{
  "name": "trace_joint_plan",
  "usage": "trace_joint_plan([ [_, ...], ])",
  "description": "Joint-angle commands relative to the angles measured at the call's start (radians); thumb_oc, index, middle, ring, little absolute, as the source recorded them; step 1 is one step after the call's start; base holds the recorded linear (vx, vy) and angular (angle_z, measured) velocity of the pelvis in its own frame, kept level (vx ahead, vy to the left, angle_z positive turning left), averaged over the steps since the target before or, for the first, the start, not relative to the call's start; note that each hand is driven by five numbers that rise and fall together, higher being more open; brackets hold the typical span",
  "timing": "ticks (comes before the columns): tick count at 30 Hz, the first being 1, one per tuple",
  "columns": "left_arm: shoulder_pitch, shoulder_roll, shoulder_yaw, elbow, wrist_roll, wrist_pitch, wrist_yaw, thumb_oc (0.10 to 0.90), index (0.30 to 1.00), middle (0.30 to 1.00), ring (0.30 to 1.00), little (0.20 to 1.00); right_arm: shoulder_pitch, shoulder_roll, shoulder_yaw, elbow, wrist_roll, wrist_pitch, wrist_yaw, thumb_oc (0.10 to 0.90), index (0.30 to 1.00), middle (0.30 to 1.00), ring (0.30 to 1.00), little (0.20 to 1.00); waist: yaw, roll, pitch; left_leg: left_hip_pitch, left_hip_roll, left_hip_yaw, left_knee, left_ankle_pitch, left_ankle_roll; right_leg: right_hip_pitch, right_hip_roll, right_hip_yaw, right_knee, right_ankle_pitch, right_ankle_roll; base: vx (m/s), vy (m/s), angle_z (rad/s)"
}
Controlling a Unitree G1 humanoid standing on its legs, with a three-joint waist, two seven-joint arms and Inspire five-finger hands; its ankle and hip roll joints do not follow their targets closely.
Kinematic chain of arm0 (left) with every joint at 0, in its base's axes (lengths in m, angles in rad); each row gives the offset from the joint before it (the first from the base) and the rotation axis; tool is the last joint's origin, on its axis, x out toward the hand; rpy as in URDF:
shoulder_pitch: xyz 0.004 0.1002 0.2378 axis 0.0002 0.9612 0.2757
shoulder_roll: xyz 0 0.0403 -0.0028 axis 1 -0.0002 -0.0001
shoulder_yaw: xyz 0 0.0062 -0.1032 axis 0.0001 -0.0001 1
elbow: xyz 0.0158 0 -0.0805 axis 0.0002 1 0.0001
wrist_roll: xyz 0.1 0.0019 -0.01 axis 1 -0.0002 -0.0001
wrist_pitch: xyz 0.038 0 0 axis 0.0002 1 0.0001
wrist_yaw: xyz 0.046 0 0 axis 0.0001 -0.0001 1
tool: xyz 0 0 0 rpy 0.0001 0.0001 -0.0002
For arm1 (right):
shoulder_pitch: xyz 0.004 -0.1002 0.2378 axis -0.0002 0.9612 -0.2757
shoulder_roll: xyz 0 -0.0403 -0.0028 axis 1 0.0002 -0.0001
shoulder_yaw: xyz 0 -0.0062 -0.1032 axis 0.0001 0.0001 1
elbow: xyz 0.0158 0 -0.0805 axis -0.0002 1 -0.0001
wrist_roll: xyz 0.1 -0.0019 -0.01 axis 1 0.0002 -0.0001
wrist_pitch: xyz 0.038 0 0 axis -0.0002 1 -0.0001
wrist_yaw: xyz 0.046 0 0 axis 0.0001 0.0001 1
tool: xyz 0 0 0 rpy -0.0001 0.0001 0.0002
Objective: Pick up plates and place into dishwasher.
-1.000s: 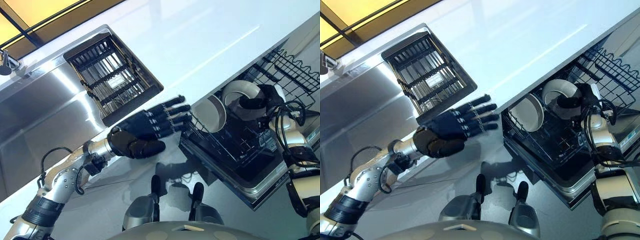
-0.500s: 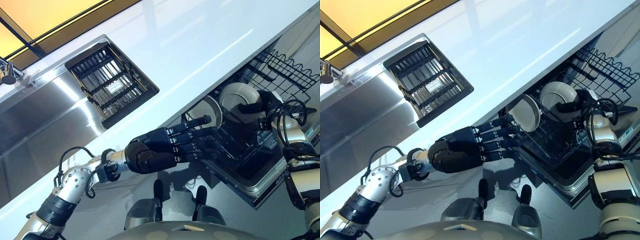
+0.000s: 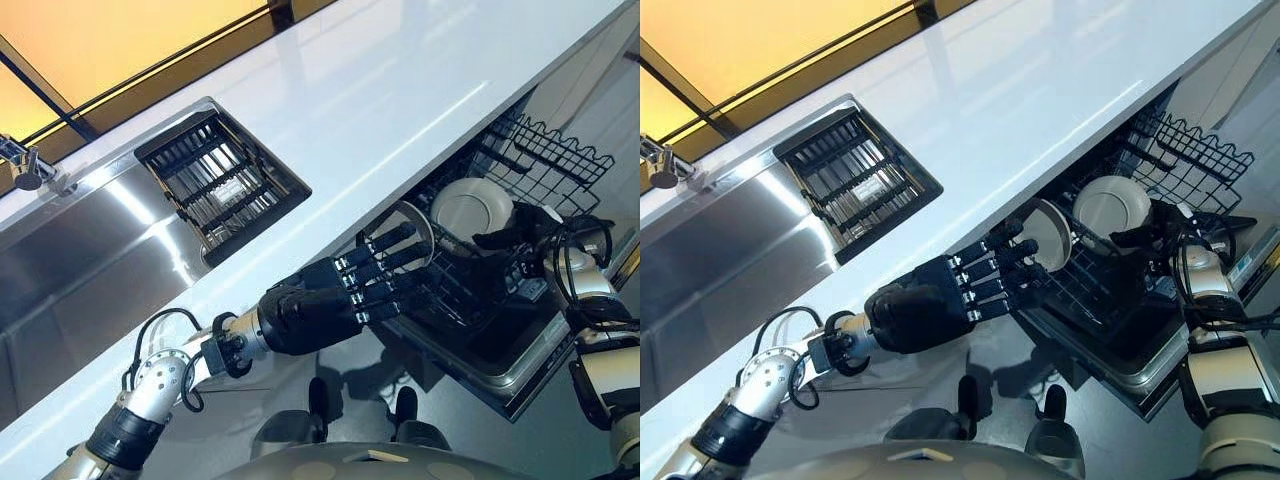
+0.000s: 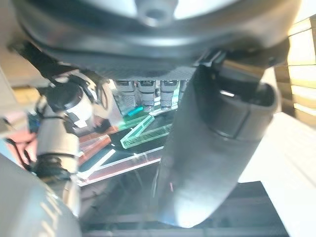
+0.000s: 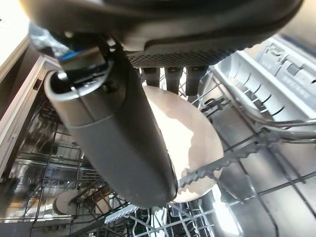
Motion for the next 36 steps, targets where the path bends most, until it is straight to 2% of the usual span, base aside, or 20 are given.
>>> trace_joint_plan([
  [1,0.030,-0.065,-0.026,0.002,-0.088,0.059,-0.140,0.800,0.900,0.900,0.900,0.900,-0.057,-0.043,-0.010,-0.036,-0.018,-0.069,-0.034,0.800,0.900,0.900,0.900,0.900,0.026,-0.056,-0.070,0.024,-0.008,0.002,0.003,-0.107,-0.022,0.029,-0.008,-0.051,0.005,-0.028,0.021,-0.01,-0.035,0.04],
  [4,0.035,-0.081,-0.068,0.055,-0.132,0.101,-0.229,0.800,0.900,0.900,0.900,0.900,-0.074,-0.049,-0.004,-0.016,-0.033,-0.075,-0.032,0.800,0.900,0.900,0.900,0.900,0.023,-0.059,-0.069,0.022,-0.008,0.002,0.003,-0.107,-0.021,0.026,-0.007,-0.054,0.005,-0.027,0.021,-0.01,-0.023,0.02],
  [5,0.035,-0.077,-0.074,0.064,-0.120,0.102,-0.242,0.800,0.900,0.900,0.900,0.900,-0.080,-0.044,-0.001,-0.004,-0.042,-0.083,-0.034,0.800,0.900,0.900,0.900,0.900,0.021,-0.061,-0.068,0.021,-0.007,0.003,0.003,-0.107,-0.023,0.024,-0.007,-0.052,0.005,-0.026,0.022,0.00,0.000,0.00],
  [8,0.041,-0.086,-0.114,0.125,-0.067,0.138,-0.342,0.800,0.900,0.900,0.900,0.900,-0.105,-0.043,0.017,-0.014,-0.073,-0.052,-0.045,0.800,0.900,0.900,0.900,0.900,0.008,-0.063,-0.062,0.018,-0.005,0.008,0.003,-0.106,-0.024,0.016,-0.002,-0.041,0.005,-0.025,0.020,0.00,0.000,0.00],
  [10,0.049,-0.085,-0.133,0.156,0.016,0.163,-0.384,0.800,0.900,0.900,0.900,0.900,-0.110,-0.048,0.018,-0.017,-0.106,-0.032,-0.046,0.800,0.900,0.900,0.900,0.900,0.001,-0.063,-0.060,0.019,-0.004,0.015,0.003,-0.106,-0.024,0.013,0.000,-0.035,0.005,-0.024,0.022,0.00,0.000,0.00],
  [13,0.078,-0.077,-0.165,0.219,0.207,0.157,-0.510,0.800,0.900,0.900,0.900,0.900,-0.115,-0.071,0.019,-0.005,-0.133,-0.031,-0.058,0.800,0.900,0.900,0.900,0.900,-0.008,-0.059,-0.056,0.021,-0.002,0.020,0.003,-0.105,-0.025,0.012,0.003,-0.027,0.005,-0.024,0.023,0.00,0.007,-0.02],
  [17,0.115,-0.051,-0.184,0.329,0.354,0.156,-0.654,0.800,0.900,0.900,0.900,0.900,-0.126,-0.094,0.019,0.002,-0.138,-0.008,-0.069,0.800,0.900,0.900,0.900,0.900,-0.016,-0.050,-0.053,0.022,-0.004,0.028,0.003,-0.105,-0.025,0.011,0.003,-0.023,0.005,-0.024,0.025,0.00,0.029,-0.02],
  [21,0.164,-0.049,-0.172,0.453,0.411,0.124,-0.727,0.800,0.900,0.900,0.900,0.900,-0.128,-0.107,0.012,-0.012,-0.139,0.018,-0.070,0.800,0.900,0.900,0.900,0.900,-0.019,-0.044,-0.054,0.024,-0.005,0.034,0.003,-0.107,-0.025,0.011,0.005,-0.017,0.005,-0.028,0.026,0.01,0.021,-0.03],
  [24,0.189,-0.055,-0.149,0.530,0.470,0.124,-0.776,0.800,0.900,0.900,0.900,0.900,-0.124,-0.107,0.004,-0.032,-0.132,0.036,-0.069,0.800,0.900,0.900,0.900,0.900,-0.019,-0.045,-0.055,0.025,-0.003,0.037,0.003,-0.107,-0.027,0.010,0.004,-0.016,0.005,-0.029,0.027,0.02,0.005,-0.07],
  [26,0.218,-0.077,-0.136,0.625,0.509,0.085,-0.809,0.800,0.900,0.900,0.900,0.900,-0.109,-0.107,-0.011,-0.051,-0.125,0.042,-0.072,0.800,0.900,0.900,0.900,0.900,-0.019,-0.047,-0.054,0.024,-0.004,0.036,0.003,-0.107,-0.028,0.010,0.005,-0.014,0.005,-0.030,0.028,0.01,-0.005,-0.14],
  [30,0.235,-0.098,-0.079,0.741,0.486,0.006,-0.726,0.800,0.900,0.900,0.900,0.900,-0.092,-0.105,-0.025,-0.098,-0.109,0.005,-0.098,0.800,0.900,0.900,0.900,0.900,-0.019,-0.055,-0.054,0.026,-0.003,0.038,0.003,-0.109,-0.027,0.010,0.006,-0.011,0.005,-0.031,0.028,0.01,-0.005,-0.04],
  [31,0.242,-0.118,-0.046,0.781,0.568,-0.048,-0.688,0.800,0.900,0.900,0.900,0.900,-0.077,-0.101,-0.035,-0.146,-0.103,0.006,-0.124,0.800,0.900,0.900,0.900,0.900,-0.019,-0.059,-0.054,0.025,-0.003,0.038,0.003,-0.108,-0.027,0.010,0.006,-0.010,0.005,-0.031,0.028,0.01,-0.014,-0.05],
  [33,0.248,-0.135,-0.006,0.841,0.627,-0.136,-0.613,0.800,0.900,0.900,0.900,0.900,-0.052,-0.105,-0.058,-0.212,-0.089,-0.015,-0.172,0.800,0.900,0.900,0.900,0.900,-0.017,-0.063,-0.054,0.022,-0.003,0.034,0.003,-0.106,-0.027,0.009,0.007,-0.011,0.005,-0.031,0.028,0.00,-0.012,-0.02],
  [36,0.243,-0.143,0.085,0.936,0.745,-0.221,-0.549,0.800,0.900,0.900,0.900,0.900,-0.023,-0.109,-0.109,-0.279,-0.073,-0.049,-0.233,0.800,0.900,0.900,0.900,0.900,-0.012,-0.068,-0.056,0.020,-0.004,0.027,0.003,-0.106,-0.023,0.008,0.008,-0.012,0.005,-0.033,0.029,0.00,0.000,0.00],
])
